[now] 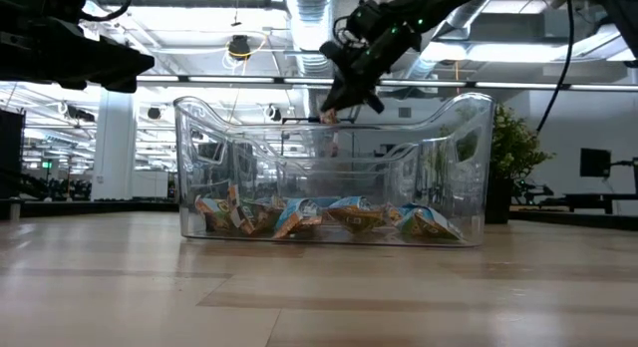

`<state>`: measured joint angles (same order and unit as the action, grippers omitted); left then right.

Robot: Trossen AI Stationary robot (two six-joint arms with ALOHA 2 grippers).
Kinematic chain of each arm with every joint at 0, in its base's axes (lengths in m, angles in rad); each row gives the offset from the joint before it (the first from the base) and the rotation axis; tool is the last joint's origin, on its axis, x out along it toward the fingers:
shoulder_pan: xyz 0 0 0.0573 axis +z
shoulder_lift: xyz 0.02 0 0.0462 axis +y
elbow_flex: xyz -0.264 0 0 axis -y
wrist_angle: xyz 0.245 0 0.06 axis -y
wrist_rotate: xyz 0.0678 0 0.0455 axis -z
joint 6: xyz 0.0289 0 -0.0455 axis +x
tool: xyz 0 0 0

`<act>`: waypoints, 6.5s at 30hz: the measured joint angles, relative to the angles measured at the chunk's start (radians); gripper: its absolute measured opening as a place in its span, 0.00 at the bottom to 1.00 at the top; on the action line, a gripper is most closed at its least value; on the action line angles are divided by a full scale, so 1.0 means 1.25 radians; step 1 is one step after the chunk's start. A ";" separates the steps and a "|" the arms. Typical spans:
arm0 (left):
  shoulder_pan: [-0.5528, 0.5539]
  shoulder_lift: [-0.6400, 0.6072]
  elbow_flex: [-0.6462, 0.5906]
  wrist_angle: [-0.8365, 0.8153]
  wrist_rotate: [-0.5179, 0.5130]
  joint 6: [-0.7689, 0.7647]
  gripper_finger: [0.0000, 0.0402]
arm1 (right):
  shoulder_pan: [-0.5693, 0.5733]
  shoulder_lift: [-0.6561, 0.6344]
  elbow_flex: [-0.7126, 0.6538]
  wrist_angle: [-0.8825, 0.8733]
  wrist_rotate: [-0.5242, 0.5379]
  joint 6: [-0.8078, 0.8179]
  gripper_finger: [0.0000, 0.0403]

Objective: Pick and place Granola Bars by type
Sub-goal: Put the red granola bar into the top transparent bin, then return to Home Position

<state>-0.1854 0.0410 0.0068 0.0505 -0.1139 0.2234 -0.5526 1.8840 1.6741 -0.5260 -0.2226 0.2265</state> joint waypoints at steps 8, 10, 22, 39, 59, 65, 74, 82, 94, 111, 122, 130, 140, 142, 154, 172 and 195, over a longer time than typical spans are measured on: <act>0.000 0.000 0.000 0.000 0.000 0.000 0.28 | 0.001 0.066 -0.001 -0.018 0.010 0.001 0.04; 0.000 0.000 0.000 0.000 0.000 0.000 0.28 | -0.001 0.084 -0.001 -0.021 0.011 0.001 0.04; 0.000 0.000 0.000 0.000 0.001 0.000 0.28 | -0.009 0.156 0.023 -0.057 0.030 0.008 0.05; 0.000 0.000 0.000 0.000 0.001 0.000 0.28 | -0.015 0.160 0.030 -0.076 0.012 0.008 0.15; 0.000 0.000 0.000 0.000 0.001 0.000 0.28 | -0.006 0.150 0.030 -0.082 0.003 0.008 0.22; 0.000 0.000 0.000 0.000 0.001 0.000 0.28 | 0.017 0.115 0.030 -0.074 0.006 0.001 0.22; 0.000 0.000 0.000 0.000 0.001 0.000 0.28 | 0.069 0.030 0.030 -0.075 0.009 -0.056 0.22; 0.000 0.000 0.000 0.000 0.000 0.000 0.28 | 0.136 -0.119 -0.091 0.021 0.010 -0.062 0.22; 0.000 0.000 0.000 0.000 0.000 0.000 0.28 | 0.252 -0.432 -0.413 0.126 0.010 -0.062 0.22; 0.000 0.000 0.000 0.000 -0.001 0.000 0.28 | 0.454 -0.795 -0.768 0.224 0.018 -0.015 0.22; 0.000 0.000 0.000 0.000 -0.001 0.000 0.28 | 0.594 -0.985 -0.984 0.323 0.034 -0.012 0.22; 0.000 0.000 0.000 0.000 -0.001 0.000 0.28 | 0.670 -1.116 -1.082 0.336 0.033 0.026 0.22; 0.000 0.000 0.000 0.000 -0.001 0.000 0.28 | 0.687 -1.233 -1.230 0.493 0.031 -0.046 0.22; 0.000 0.000 0.000 0.000 -0.001 0.000 0.28 | 0.687 -1.244 -1.253 0.532 0.031 -0.059 0.22; 0.000 0.000 0.000 0.000 -0.001 0.000 0.28 | 0.686 -1.284 -1.331 0.629 0.031 -0.068 0.22; 0.000 0.000 0.000 0.000 -0.001 0.000 0.28 | 0.666 -1.433 -1.331 0.426 0.162 -0.119 0.22; 0.000 0.000 0.000 0.000 -0.001 0.000 0.28 | 0.665 -1.440 -1.331 0.426 0.159 -0.118 0.22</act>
<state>-0.1852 0.0414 0.0071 0.0509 -0.1146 0.2237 0.2790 0.0837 0.0101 0.0063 -0.0242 0.0784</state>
